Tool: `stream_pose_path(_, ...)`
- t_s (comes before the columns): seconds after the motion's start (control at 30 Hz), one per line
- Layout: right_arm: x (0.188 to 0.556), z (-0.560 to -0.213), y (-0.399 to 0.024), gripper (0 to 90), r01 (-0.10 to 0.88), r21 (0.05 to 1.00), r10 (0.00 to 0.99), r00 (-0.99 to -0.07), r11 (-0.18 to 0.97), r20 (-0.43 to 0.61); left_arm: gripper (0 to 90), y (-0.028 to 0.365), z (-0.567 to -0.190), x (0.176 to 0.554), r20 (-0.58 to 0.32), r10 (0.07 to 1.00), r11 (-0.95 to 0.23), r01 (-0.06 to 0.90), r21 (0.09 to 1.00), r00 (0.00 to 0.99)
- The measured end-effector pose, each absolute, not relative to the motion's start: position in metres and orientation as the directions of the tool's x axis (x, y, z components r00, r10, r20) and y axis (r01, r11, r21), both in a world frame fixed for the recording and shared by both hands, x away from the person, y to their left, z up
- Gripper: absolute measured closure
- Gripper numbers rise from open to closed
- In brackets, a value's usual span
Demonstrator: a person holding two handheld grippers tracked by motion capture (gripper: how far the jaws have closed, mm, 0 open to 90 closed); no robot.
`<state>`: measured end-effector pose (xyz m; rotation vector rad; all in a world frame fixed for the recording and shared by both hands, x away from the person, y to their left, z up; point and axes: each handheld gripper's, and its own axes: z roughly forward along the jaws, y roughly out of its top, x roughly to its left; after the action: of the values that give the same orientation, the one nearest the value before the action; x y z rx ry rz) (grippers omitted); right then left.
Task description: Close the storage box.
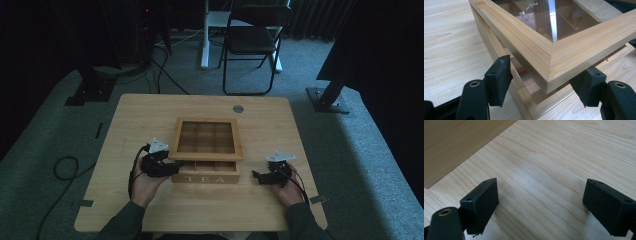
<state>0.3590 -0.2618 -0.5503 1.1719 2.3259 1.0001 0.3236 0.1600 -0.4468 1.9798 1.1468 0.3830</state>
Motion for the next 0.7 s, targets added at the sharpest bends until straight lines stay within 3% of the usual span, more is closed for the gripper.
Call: stream_pose_path(0.7,0.359,-0.55,-0.262,12.8,0.555,0.724,0.802,-0.597,0.409,0.004,34.7,0.163,-0.47,0.317,-0.13,0.832,-0.275,0.605,0.747,0.54)
